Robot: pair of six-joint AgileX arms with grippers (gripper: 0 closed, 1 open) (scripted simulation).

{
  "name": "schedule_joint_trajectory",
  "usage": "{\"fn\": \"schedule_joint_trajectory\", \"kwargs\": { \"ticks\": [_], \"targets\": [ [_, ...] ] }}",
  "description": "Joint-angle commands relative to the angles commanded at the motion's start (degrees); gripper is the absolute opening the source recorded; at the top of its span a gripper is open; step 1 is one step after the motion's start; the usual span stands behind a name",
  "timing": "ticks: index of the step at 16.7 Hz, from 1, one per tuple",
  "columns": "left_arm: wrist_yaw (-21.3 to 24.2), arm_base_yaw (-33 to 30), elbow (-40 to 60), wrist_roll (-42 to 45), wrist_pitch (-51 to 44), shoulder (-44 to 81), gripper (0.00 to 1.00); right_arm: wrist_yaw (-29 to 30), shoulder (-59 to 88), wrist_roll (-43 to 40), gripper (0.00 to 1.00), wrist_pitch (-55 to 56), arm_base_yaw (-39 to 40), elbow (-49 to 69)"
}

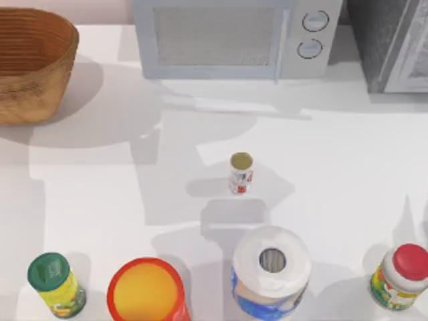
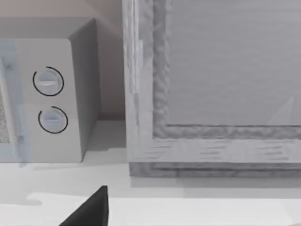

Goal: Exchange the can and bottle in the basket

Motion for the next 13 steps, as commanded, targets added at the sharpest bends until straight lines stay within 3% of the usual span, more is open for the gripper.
{"fn": "schedule_joint_trajectory", "kwargs": {
  "ticks": [8,13],
  "targets": [
    [-0.8,-1.0,1.3,-0.4,4.1,5.1,0.00,0.0,0.0,0.0,1.00,0.0,0.0,0.0],
    [-0.8,-1.0,1.3,-0.4,4.1,5.1,0.38,0.0,0.0,0.0,1.00,0.0,0.0,0.0]
  ]
}}
